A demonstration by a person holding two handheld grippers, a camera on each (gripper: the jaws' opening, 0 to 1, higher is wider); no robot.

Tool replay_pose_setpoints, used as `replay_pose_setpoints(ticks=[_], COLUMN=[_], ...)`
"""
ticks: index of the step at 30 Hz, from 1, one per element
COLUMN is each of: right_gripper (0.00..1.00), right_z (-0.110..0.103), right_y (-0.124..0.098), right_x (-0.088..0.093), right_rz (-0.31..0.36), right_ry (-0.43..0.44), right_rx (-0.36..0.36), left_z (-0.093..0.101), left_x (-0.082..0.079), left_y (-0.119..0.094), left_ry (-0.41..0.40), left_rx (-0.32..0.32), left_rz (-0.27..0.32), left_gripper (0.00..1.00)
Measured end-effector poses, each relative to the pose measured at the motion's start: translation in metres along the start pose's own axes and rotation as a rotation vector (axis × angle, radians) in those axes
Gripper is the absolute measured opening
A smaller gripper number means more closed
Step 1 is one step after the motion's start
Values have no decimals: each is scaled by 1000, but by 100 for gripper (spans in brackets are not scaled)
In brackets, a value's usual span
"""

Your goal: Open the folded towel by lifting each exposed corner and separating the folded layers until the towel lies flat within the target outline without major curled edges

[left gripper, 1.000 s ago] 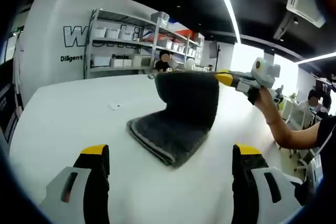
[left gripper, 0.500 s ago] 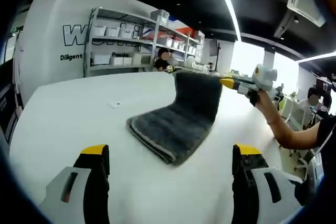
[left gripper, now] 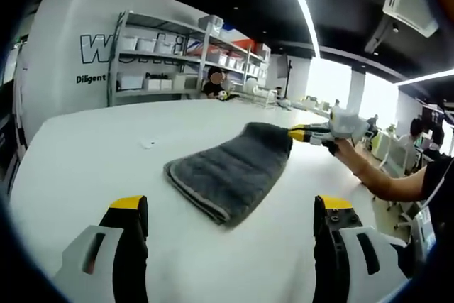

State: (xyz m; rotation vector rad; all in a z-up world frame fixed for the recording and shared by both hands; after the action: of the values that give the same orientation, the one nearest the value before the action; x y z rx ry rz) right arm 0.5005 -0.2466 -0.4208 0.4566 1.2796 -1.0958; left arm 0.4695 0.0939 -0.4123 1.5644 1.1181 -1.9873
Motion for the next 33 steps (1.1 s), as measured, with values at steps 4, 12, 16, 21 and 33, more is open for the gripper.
replay_pose_setpoints(ticks=[4, 12, 16, 21, 33], right_gripper=[3, 3, 4, 5, 31], right_z=[6, 18, 23, 27, 33], right_y=[-1, -4, -4, -3, -18], right_x=[13, 49, 65, 70, 64], right_rz=[-39, -152, -179, -172, -149], right_ry=[11, 85, 136, 177, 239], right_rx=[13, 18, 10, -2, 43], left_z=[-3, -5, -7, -9, -7], left_x=[2, 5, 4, 4, 4], left_y=[2, 5, 5, 5, 3], left_ry=[-4, -2, -2, -7, -4], left_rx=[-4, -8, -9, -12, -9], left_rz=[-10, -28, -29, -31, -25], left_gripper=[96, 96, 96, 96, 96])
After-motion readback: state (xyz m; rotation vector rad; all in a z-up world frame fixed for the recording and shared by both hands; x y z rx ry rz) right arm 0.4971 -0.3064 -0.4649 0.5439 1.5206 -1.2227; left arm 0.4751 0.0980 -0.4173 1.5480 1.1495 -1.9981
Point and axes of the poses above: the point that each gripper's makers call its tool centre point, and the gripper's own axes: y roughly forward along the fingers, z roughly to its right, x roughly out of its underside, the point moved 1 cm from there along -y, roughly backward along the fingers, and after that the axes turned 15 degrees about -x, right-handed, at the moved point
